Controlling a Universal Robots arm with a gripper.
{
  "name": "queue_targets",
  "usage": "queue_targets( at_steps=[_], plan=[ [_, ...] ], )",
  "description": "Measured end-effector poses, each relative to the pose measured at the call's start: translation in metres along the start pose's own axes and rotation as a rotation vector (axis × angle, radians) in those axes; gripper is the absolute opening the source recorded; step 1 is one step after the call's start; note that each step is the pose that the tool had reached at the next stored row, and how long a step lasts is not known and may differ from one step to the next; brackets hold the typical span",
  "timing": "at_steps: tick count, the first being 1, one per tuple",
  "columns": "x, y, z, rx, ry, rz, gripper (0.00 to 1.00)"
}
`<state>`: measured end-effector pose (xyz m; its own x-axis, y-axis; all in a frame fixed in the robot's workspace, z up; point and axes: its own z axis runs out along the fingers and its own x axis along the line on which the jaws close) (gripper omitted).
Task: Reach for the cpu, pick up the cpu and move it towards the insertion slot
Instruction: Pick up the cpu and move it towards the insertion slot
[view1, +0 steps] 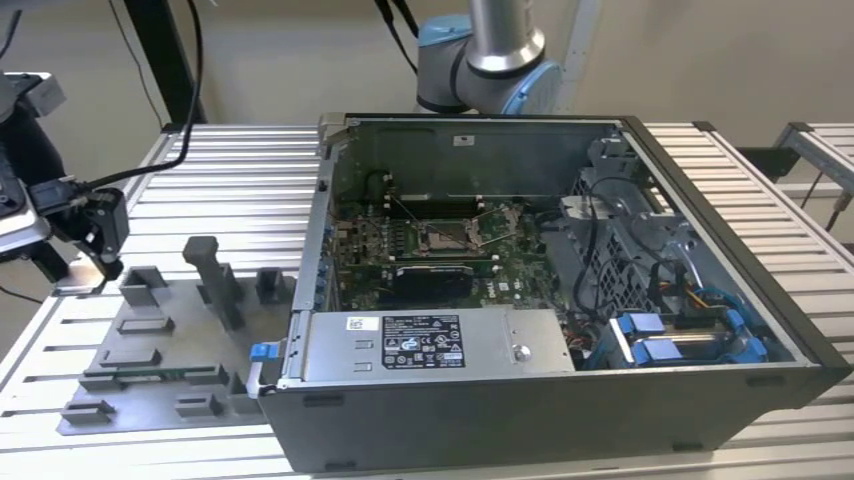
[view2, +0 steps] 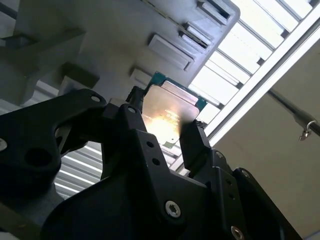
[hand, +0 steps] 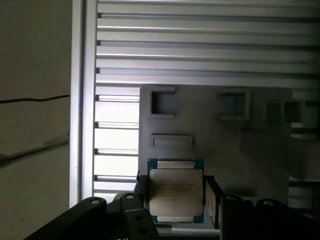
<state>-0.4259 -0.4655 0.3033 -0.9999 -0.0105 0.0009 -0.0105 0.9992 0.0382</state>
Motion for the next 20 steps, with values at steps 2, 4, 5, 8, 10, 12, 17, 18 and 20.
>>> queue_targets(
  at_steps=[2,4,5,8,10,12,17,18,20],
  plan=[
    [0.0000,0.0001,-0.0033,0.0000,-0.0001,0.000,0.00],
    [0.0000,0.0002,-0.0052,0.0000,0.0000,0.000,0.00],
    [0.0000,0.0002,-0.0059,0.0000,-0.0001,0.000,0.00],
    [0.0000,0.0003,-0.0082,-0.0001,-0.0001,0.000,0.00],
    [0.0000,0.0003,-0.0097,0.0000,0.0000,0.000,0.00],
    [0.0000,0.0004,-0.0110,-0.0001,-0.0001,0.000,0.00],
    [0.0000,0.0006,-0.0156,-0.0001,-0.0001,0.000,0.00],
    [0.0000,0.0006,-0.0164,0.0000,0.0000,0.000,0.00],
    [0.0000,0.0007,-0.0182,0.0000,0.0000,0.000,0.00]
  ],
)
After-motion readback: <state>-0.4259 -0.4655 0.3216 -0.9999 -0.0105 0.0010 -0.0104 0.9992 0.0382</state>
